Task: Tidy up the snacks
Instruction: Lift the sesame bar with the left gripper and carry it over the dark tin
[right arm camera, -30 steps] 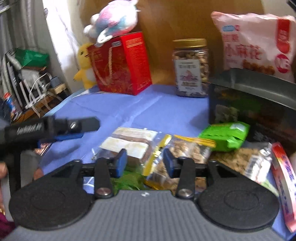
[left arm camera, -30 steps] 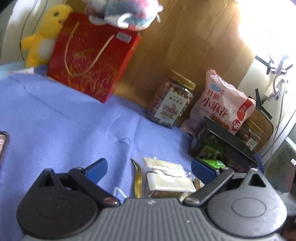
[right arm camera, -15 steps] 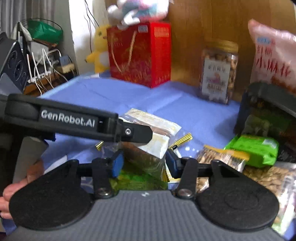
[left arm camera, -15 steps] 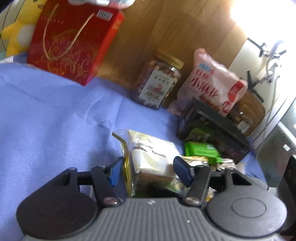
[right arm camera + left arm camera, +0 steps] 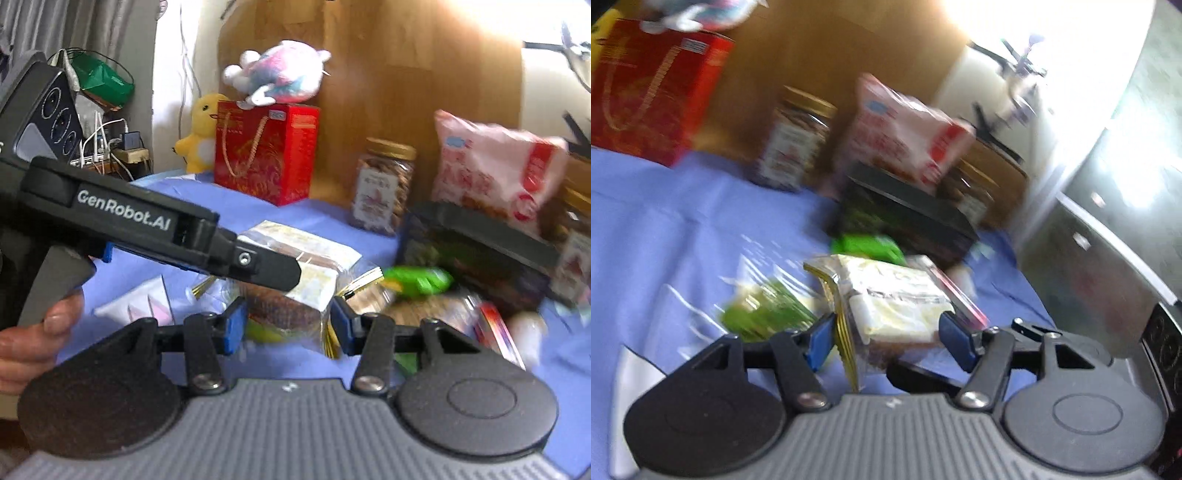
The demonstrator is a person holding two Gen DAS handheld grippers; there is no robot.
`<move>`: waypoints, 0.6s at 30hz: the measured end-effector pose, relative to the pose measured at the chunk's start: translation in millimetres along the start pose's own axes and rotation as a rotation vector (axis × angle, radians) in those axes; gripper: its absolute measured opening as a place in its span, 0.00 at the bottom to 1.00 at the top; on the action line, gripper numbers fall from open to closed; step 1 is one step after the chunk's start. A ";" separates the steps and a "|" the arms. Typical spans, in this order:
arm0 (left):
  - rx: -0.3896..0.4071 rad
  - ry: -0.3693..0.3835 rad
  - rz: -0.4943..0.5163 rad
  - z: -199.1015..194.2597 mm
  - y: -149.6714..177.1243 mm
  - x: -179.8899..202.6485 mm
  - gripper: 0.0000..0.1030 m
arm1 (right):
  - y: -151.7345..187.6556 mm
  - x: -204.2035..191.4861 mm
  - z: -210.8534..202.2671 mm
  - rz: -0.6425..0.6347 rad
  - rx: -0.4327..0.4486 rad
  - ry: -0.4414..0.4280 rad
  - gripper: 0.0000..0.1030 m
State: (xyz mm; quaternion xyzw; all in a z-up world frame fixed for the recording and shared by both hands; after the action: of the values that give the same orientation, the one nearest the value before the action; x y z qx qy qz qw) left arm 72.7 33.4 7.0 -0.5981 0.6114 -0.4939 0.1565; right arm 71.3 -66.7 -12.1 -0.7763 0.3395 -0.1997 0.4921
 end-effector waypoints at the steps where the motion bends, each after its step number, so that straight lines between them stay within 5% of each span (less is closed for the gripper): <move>1: -0.017 0.017 0.011 3.1 5.7 7.8 0.59 | 7.0 5.0 -8.0 0.015 -0.005 0.012 0.50; 12: -0.175 0.085 0.098 41.8 51.6 57.9 0.60 | 61.6 34.4 -44.4 0.089 -0.054 0.128 0.51; 18: -0.192 0.063 0.091 41.7 54.1 54.1 0.72 | 74.5 39.2 -48.5 0.090 -0.052 0.137 0.58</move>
State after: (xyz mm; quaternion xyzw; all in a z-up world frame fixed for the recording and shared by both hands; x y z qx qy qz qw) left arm 61.3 -42.9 -33.5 -0.5661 0.6871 -0.4441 0.1016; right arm 42.5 -146.7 -58.9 -0.7573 0.4119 -0.2211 0.4560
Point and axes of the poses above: each gripper's, at about its wrist camera, not at the fingertips, and z roughly the way its jaws point, x to its right, y to its underside, the point moved 8 cm from there along z, roughly the way its jaws point, and after that the axes turned 6 degrees about z, right-handed, at the moved point
